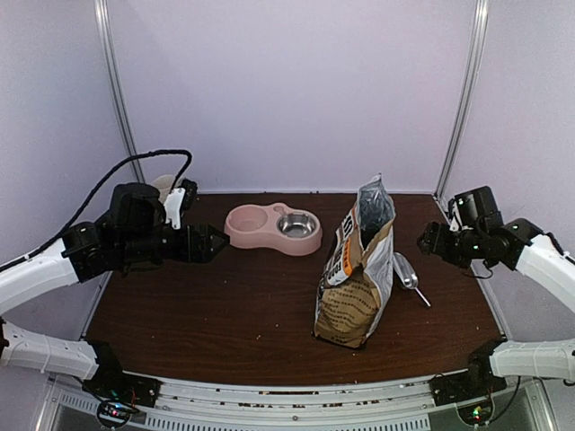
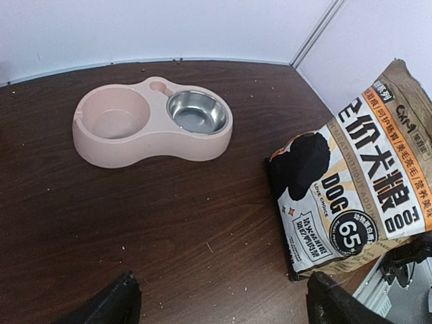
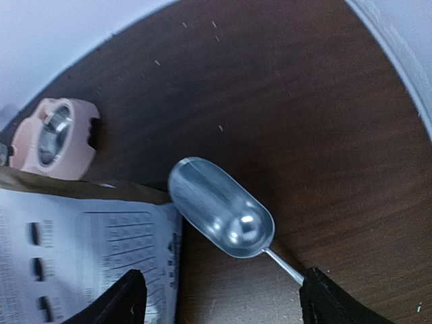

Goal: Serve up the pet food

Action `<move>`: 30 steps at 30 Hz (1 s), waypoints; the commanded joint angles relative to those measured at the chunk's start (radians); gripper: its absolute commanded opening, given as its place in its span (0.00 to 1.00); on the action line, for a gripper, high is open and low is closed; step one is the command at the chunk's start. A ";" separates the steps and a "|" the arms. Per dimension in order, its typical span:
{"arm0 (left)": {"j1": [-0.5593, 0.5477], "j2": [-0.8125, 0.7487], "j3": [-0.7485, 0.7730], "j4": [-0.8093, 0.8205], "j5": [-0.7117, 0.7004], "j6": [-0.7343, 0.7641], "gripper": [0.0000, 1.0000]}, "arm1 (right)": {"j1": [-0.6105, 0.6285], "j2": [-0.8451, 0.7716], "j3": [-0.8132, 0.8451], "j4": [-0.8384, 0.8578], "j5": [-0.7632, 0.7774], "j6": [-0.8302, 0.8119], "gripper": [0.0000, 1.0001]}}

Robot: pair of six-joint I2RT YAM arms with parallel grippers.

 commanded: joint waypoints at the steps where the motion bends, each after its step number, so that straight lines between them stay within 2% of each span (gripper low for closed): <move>1: 0.008 -0.050 -0.045 0.065 -0.025 -0.023 0.89 | -0.075 0.088 -0.125 0.176 -0.186 0.020 0.79; 10: 0.074 -0.009 -0.025 0.058 0.050 0.003 0.91 | -0.159 0.328 -0.141 0.287 -0.241 -0.038 0.75; 14: 0.135 0.043 -0.012 0.095 0.157 0.041 0.91 | -0.171 0.437 -0.123 0.297 -0.253 -0.066 0.65; 17: 0.194 0.122 0.035 0.081 0.230 0.105 0.91 | -0.174 0.481 -0.121 0.303 -0.261 -0.079 0.58; 22: 0.244 0.320 0.152 0.049 0.274 0.235 0.91 | -0.175 0.500 -0.142 0.324 -0.281 -0.073 0.50; 30: 0.313 0.594 0.248 0.220 0.405 0.374 0.90 | -0.175 0.498 -0.150 0.327 -0.285 -0.059 0.45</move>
